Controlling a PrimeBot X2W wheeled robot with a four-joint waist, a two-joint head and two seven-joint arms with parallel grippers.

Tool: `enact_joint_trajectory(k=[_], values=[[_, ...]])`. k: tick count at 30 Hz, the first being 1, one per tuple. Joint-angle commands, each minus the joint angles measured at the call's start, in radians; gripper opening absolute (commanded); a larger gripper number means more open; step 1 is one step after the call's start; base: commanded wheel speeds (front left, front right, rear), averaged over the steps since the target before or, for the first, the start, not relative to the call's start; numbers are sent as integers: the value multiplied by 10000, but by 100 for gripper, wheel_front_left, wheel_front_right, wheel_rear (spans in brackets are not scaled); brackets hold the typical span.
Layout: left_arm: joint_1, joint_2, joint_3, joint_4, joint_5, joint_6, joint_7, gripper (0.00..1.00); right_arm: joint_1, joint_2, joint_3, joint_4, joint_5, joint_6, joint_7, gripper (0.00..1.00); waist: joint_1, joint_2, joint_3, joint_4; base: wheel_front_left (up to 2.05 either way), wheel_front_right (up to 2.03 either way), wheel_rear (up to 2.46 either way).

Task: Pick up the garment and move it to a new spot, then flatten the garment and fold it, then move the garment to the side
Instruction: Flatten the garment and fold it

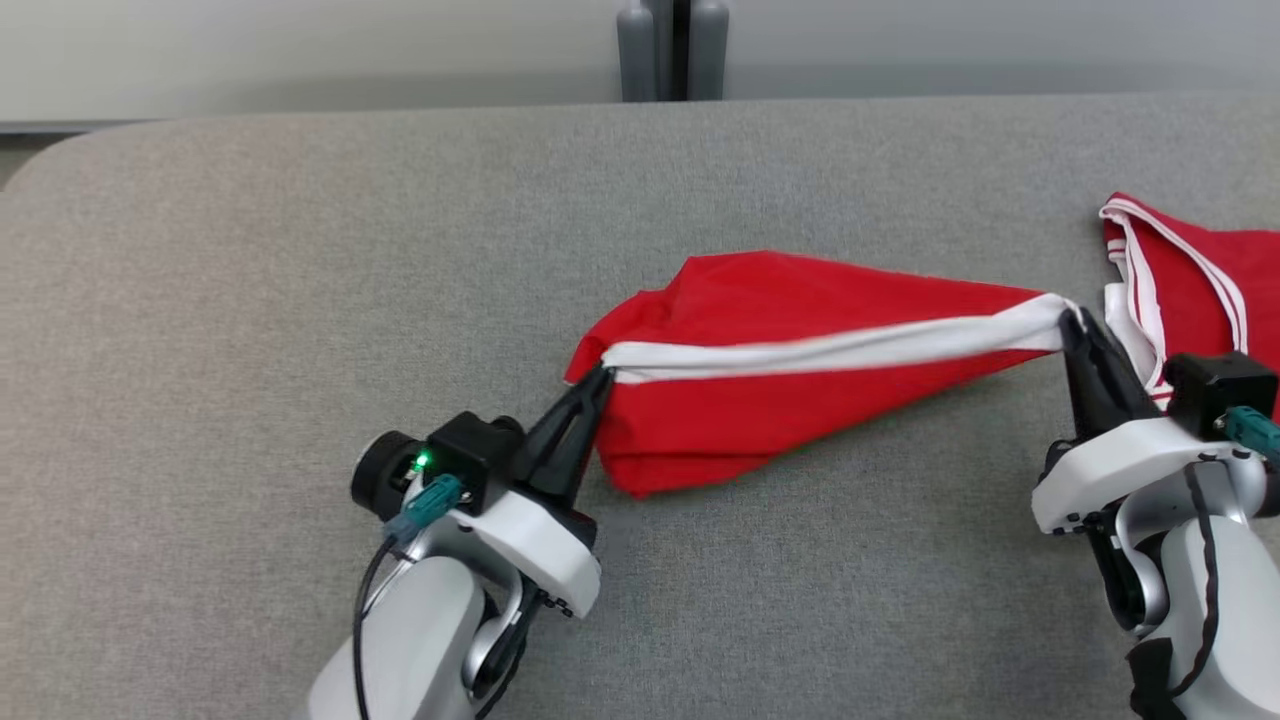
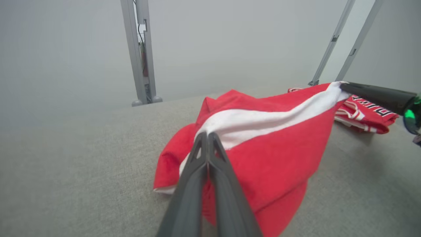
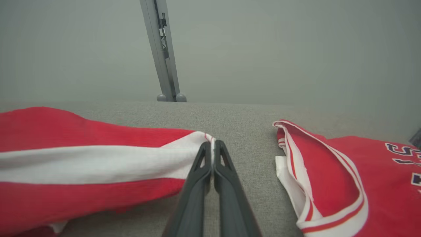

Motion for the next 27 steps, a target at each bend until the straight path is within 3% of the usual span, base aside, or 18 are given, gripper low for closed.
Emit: enact_joint_trajectory(k=[1,11,17,21,27], values=[[231,129,241,-384,134,133,-46,0,43,-160,33,-162,-92,0,-91,0,0,0,-263,67,0,0,0],[497,553,1331,-2480,918,524,-50,0,-492,-499,316,-1471,-280,-2,-84,0,0,0,-1127,39,0,0,0],[116,984,1516,-3006,1599,791,-31,0,-994,-574,589,-2831,-392,-2,-158,0,0,0,-1588,-90,0,0,0],[-171,1324,1616,-3303,1868,1055,505,0,-967,-462,738,-3908,-465,-2,18,0,0,0,-1743,-183,0,0,0],[-57,1620,1606,-3733,1644,908,1364,0,-621,-420,1021,-4440,-515,-2,424,0,0,0,-1726,-274,0,0,0]])
